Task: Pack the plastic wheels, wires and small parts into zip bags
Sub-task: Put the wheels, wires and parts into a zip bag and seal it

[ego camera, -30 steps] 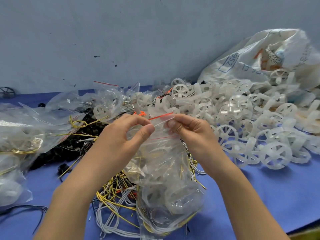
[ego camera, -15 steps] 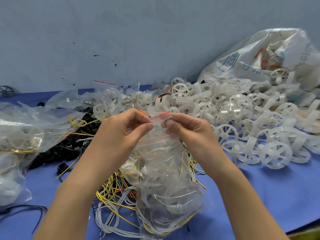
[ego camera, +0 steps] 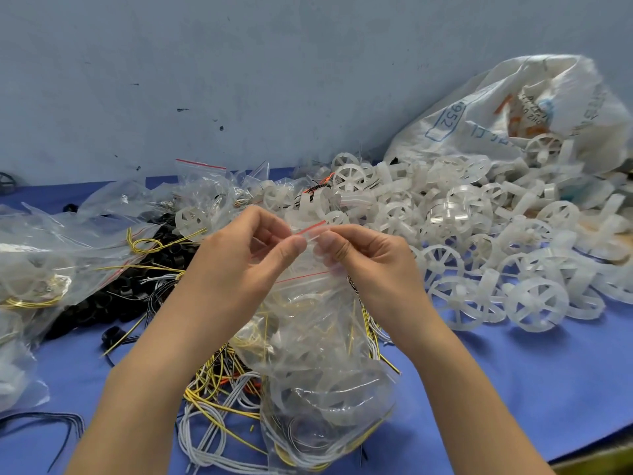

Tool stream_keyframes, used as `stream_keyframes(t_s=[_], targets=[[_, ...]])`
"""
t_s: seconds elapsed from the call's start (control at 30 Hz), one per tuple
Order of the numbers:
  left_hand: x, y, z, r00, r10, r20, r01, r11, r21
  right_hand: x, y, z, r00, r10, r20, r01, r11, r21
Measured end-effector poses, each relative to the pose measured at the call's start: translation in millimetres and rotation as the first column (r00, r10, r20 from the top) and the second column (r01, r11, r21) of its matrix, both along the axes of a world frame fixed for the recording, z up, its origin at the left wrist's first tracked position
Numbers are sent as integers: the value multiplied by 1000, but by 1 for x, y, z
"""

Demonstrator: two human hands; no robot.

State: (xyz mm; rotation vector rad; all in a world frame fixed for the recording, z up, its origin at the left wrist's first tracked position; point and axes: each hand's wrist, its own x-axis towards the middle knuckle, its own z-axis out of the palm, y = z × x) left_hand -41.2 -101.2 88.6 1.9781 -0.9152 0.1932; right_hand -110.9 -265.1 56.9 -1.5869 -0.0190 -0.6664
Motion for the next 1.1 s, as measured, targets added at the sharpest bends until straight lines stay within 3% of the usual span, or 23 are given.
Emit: stream_keyframes(t_s=[0.1, 0.27, 0.5, 0.63, 0.93, 1.1], targets=[[0, -8, -1, 1000, 11, 4, -11, 1000, 11, 2, 5, -3, 999, -22, 45, 24, 999, -46], [0, -21, -3, 980, 150, 132, -154, 988, 27, 3, 13, -6, 994, -46, 95, 56, 992, -112], [0, -36, -7, 901, 298, 316, -302, 953, -35, 1, 11, -3, 994, 112, 19, -114, 986, 121], [-3, -42, -10, 860, 330, 389, -342, 939, -40, 0, 9, -1, 996, 92, 0, -91, 985, 146], [2, -36, -9, 924, 188, 334, -203, 979, 11, 2, 11, -1, 1000, -22, 19, 19, 991, 134], [1, -39, -5, 933, 238, 271, -227, 971, -73, 4, 19, -2, 999, -8, 43, 3, 994, 112]])
